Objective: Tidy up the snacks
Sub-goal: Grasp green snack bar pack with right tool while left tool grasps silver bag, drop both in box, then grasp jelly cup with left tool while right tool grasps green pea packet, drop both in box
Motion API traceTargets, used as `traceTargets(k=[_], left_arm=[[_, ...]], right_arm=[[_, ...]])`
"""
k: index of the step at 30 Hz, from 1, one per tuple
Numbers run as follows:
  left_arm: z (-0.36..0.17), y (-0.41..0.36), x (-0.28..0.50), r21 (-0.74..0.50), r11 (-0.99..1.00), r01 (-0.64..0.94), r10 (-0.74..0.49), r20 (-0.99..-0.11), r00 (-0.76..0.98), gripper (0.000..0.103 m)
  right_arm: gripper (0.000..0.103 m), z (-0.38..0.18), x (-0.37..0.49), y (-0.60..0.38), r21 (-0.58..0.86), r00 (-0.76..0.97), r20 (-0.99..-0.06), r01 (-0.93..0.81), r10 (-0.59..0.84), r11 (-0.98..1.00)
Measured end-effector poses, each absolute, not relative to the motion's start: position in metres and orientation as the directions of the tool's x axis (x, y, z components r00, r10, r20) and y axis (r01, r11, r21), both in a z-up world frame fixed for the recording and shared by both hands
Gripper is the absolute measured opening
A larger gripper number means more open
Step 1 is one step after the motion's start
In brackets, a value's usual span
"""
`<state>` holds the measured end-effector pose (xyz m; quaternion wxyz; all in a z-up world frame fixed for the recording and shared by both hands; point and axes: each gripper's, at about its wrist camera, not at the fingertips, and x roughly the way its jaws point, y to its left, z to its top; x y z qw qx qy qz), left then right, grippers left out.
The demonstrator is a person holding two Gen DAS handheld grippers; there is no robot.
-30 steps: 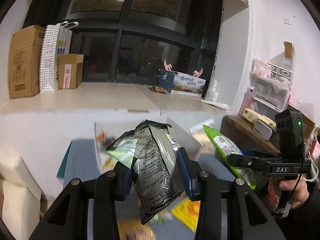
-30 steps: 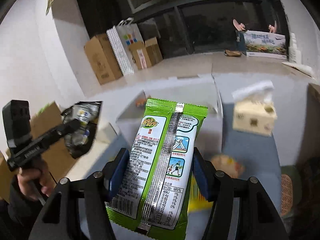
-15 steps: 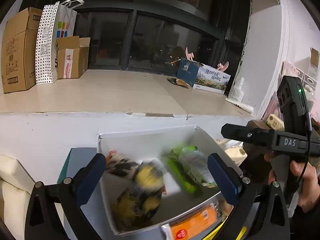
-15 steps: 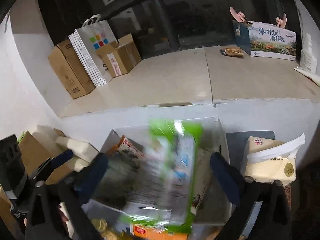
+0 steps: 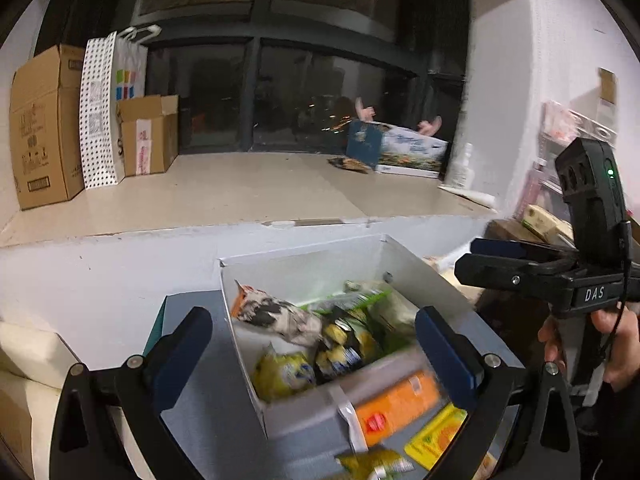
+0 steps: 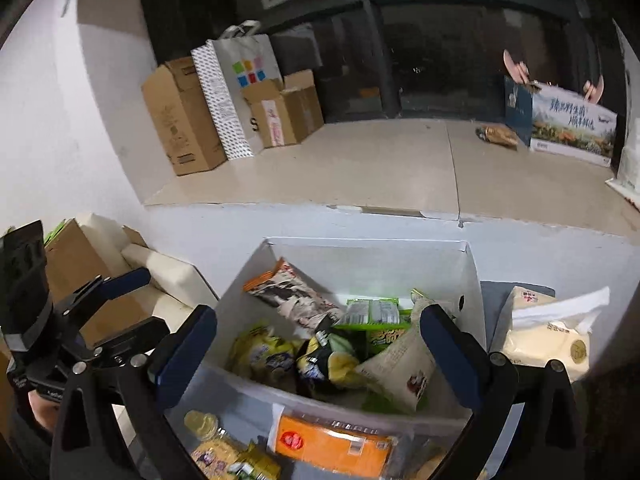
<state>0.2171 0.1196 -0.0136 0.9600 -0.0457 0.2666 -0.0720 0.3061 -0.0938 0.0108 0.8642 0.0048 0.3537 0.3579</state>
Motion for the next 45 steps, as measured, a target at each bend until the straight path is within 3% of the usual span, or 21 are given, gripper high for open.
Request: traceTargets(k=[6, 16, 29, 31, 32, 33, 39, 45], left_arm=[[-0.027, 0.109, 0.146, -0.096, 0.981, 0.171, -0.196, -0.526, 0.828, 0.103], [-0.119, 0.110, 0.046, -0.147, 0.976, 0.163, -0.219, -0.650, 0.727, 0.103], [-0.184, 0.115, 0.063, -0.158, 0.986, 0.046, -0.150, -0.747, 0.648, 0.103], [-0.188, 0.117, 0.066, -0.149, 0.988, 0.044, -0.141, -0.741, 0.656, 0.088], [-0.190, 0.117, 0.067, -0.145, 0.989, 0.037, -0.134, -0.745, 0.654, 0.049], [-0.193, 0.117, 0.069, -0.133, 0.991, 0.025, -0.118, -0.759, 0.641, 0.036], [-0.174, 0.110, 0.056, -0.106, 0.994, 0.034, -0.101, -0.740, 0.665, 0.036], [-0.118, 0.113, 0.029, -0.131, 0.990, 0.045, -0.120, -0.646, 0.754, 0.036]], right_arm=[[0.103, 0.011, 0.232, -0.118, 0.231, 0.525, -0.555, -0.649, 0.645, 0.725], [0.103, -0.021, 0.124, -0.171, 0.125, 0.573, -0.549, -0.664, 0.609, 0.738], [0.103, -0.049, 0.080, -0.169, -0.006, 0.614, -0.608, -0.637, 0.503, 0.771], [0.103, -0.053, 0.079, -0.166, -0.007, 0.605, -0.619, -0.641, 0.500, 0.767], [0.103, -0.056, 0.079, -0.165, -0.007, 0.601, -0.624, -0.644, 0.500, 0.765], [0.103, -0.058, 0.078, -0.164, -0.009, 0.597, -0.629, -0.645, 0.497, 0.764], [0.103, -0.069, 0.075, -0.155, -0.018, 0.575, -0.654, -0.662, 0.492, 0.750], [0.103, -0.087, 0.092, -0.140, 0.027, 0.511, -0.713, -0.664, 0.480, 0.747]])
